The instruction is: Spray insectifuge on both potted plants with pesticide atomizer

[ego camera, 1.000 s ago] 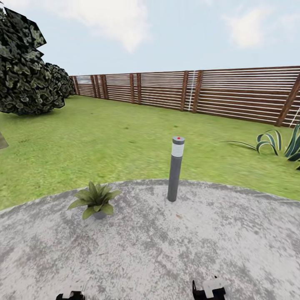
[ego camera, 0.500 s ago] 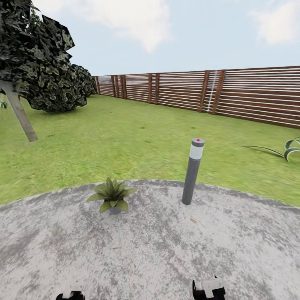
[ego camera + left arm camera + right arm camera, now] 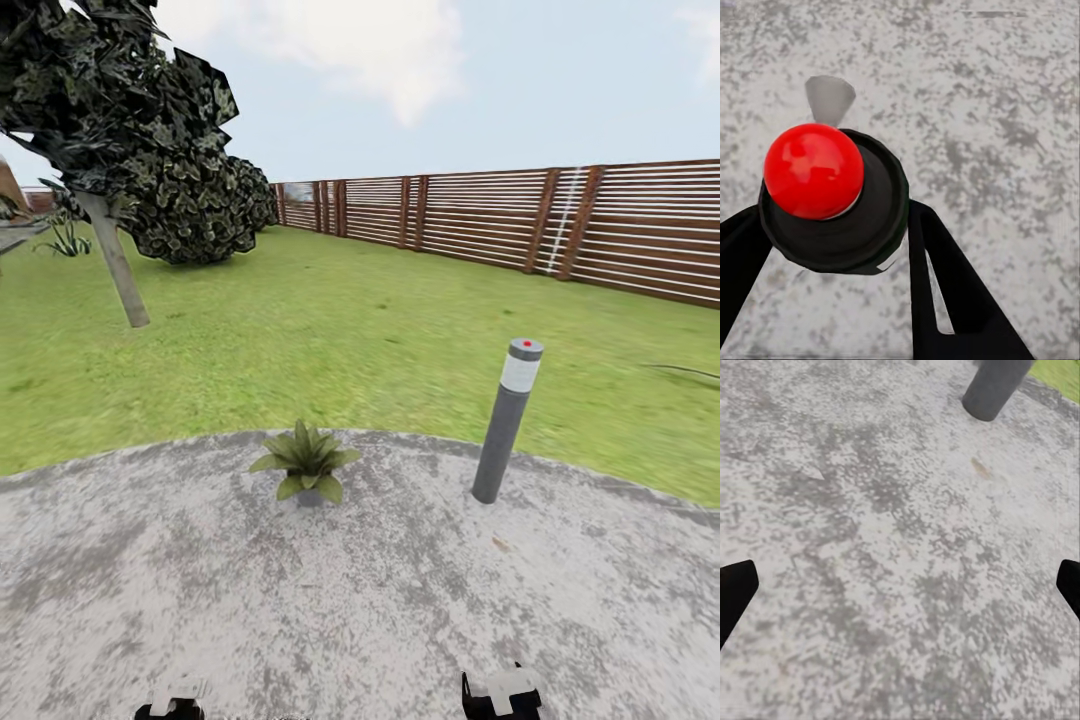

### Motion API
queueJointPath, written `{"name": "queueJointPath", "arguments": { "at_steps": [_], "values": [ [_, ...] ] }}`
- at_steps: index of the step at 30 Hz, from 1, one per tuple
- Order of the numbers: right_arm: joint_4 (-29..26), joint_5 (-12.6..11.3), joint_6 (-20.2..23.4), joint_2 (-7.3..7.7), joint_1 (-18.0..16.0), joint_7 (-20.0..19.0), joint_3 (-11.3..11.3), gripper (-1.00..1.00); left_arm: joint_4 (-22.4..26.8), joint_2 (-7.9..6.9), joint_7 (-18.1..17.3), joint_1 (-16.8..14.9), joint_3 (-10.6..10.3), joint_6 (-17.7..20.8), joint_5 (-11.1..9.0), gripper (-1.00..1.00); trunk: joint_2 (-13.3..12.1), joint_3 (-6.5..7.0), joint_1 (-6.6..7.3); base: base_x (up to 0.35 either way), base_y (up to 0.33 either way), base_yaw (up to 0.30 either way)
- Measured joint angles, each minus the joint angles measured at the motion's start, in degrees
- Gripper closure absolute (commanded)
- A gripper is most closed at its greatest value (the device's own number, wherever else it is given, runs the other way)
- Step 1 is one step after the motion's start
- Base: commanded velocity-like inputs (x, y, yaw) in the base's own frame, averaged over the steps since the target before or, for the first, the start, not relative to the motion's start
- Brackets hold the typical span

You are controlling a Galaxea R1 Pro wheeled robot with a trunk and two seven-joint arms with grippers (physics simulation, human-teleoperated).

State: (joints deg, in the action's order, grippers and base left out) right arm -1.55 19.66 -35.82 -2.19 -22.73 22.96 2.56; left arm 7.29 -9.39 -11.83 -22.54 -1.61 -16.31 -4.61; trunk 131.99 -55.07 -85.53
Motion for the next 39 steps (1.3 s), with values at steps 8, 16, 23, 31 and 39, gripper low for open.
{"name": "queueJointPath", "arguments": {
  "at_steps": [8, 16, 23, 31, 39],
  "values": [
    [0.01, 0.0, -0.01, 0.0, -0.01, 0.0, 0.0, -1.0, -0.01, 0.0, 0.0, 0.01, 0.0, 0.01, 0.0, 1.0, 0.0, 0.0, 0.0, 0.0, -0.031, 0.272],
    [0.01, -0.01, -0.02, 0.0, -0.01, 0.0, 0.01, -1.0, -0.01, 0.0, 0.0, 0.01, 0.01, 0.01, 0.0, 1.0, 0.0, 0.0, 0.02, 0.109, -0.208, 0.274],
    [0.0, 0.0, 0.01, 0.0, 0.0, 0.0, 0.0, -1.0, -0.01, 0.0, 0.0, 0.0, 0.0, 0.0, 0.0, 1.0, 0.0, 0.0, 0.01, 0.186, -0.138, 0.275],
    [0.01, 0.0, -0.01, 0.0, -0.01, 0.0, 0.01, -1.0, -0.01, 0.0, 0.0, 0.01, 0.01, 0.01, 0.0, 1.0, 0.0, 0.0, 0.02, 0.157, -0.101, 0.274],
    [-0.01, 0.05, -0.02, -0.14, 0.01, 0.0, 0.1, -1.0, -0.03, 0.01, 0.0, -0.01, 0.01, 0.01, 0.0, 1.0, 0.0, 0.0, 0.02, 0.229, -0.165, 0.087]
  ]
}}
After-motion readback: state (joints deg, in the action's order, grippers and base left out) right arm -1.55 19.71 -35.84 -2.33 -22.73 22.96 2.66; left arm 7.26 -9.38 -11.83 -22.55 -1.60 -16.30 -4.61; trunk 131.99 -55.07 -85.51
